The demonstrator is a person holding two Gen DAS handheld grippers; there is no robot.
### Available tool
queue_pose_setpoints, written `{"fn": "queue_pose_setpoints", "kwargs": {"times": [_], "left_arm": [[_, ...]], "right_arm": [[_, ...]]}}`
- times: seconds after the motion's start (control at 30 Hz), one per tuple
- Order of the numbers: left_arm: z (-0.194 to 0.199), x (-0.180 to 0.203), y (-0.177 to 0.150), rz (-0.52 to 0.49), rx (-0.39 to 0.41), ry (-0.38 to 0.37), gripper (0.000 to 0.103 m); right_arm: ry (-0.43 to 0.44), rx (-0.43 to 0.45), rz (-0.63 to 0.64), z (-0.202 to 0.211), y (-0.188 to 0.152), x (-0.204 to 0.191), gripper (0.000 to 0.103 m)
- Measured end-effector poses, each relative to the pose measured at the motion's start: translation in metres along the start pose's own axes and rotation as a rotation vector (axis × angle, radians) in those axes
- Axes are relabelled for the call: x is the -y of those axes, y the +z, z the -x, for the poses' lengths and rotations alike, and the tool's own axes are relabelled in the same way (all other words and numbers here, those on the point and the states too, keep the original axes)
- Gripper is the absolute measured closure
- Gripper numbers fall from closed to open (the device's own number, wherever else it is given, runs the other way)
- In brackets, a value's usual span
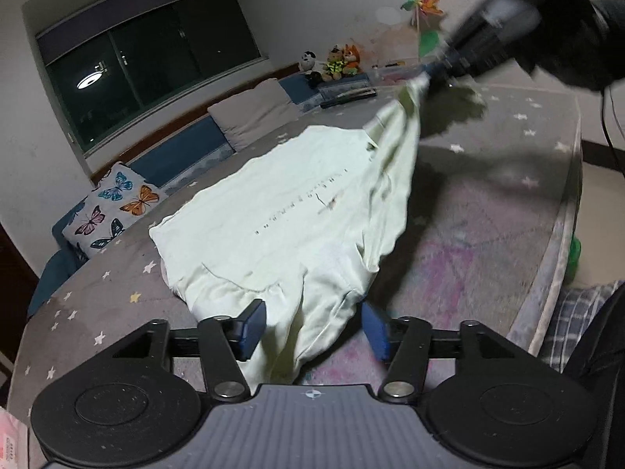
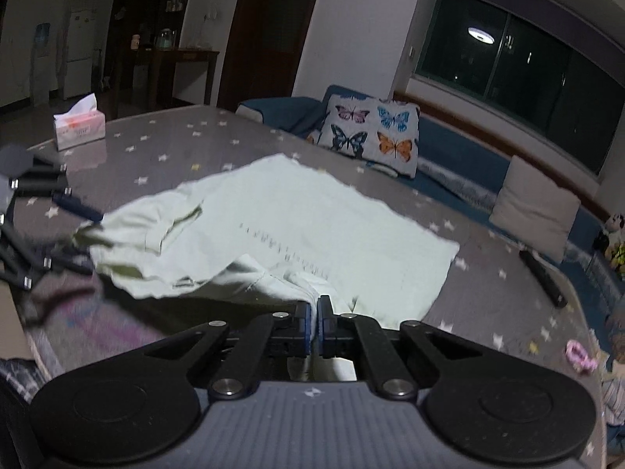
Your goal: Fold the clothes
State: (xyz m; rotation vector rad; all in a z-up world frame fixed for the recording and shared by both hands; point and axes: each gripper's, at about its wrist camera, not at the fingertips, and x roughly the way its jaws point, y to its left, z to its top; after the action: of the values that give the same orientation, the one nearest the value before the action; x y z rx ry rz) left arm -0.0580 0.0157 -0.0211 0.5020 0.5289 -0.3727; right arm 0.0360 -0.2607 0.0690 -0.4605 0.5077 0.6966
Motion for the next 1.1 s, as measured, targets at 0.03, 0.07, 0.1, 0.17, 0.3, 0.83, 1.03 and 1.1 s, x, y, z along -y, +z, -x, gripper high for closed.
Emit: {"fn": "queue_pose_setpoints", "kwargs": {"times": [0.03,0.07,0.1,0.17,0.3,0.83,1.03,1.1], "left_arm": [[-0.002,0.002,-0.001,-0.012,-0.002,0.001,0.044],[-0.004,0.004,-0.002,-0.025,-0.004,0.003,0.044],[-0.006,0.005,-0.003,-0.037,-0.007,0.004,0.044],[-0.010,0.009,-0.004,-0.061,-0.011,0.005,0.044],[-0.018,0.008,-0.003,-0.054,-0.007,-0.002,0.044],[0.023,-0.012,0.003,-0.041,-0.011,0.040,0.098],[0.088,-0.007,0.010,-0.104,0.024,0.045,0.098],[0.102,-0.009,0.015,-0.119,0.034,0.052,0.098]], "right_arm": [[-0.002,0.005,0.004,0.000,0.004,0.000,0.100],[-0.001,0.007,0.006,-0.001,0.008,0.000,0.100],[-0.002,0.012,0.009,-0.001,0.013,0.000,0.100],[-0.011,0.019,0.019,-0.001,0.020,-0.001,0.101],[-0.021,0.033,0.031,-0.001,0.030,0.000,0.101],[0.008,0.072,-0.015,0.035,-0.006,-0.010,0.101],[0.053,0.106,-0.024,0.088,-0.018,-0.025,0.101],[0.070,0.114,-0.026,0.103,-0.018,-0.030,0.101]]}}
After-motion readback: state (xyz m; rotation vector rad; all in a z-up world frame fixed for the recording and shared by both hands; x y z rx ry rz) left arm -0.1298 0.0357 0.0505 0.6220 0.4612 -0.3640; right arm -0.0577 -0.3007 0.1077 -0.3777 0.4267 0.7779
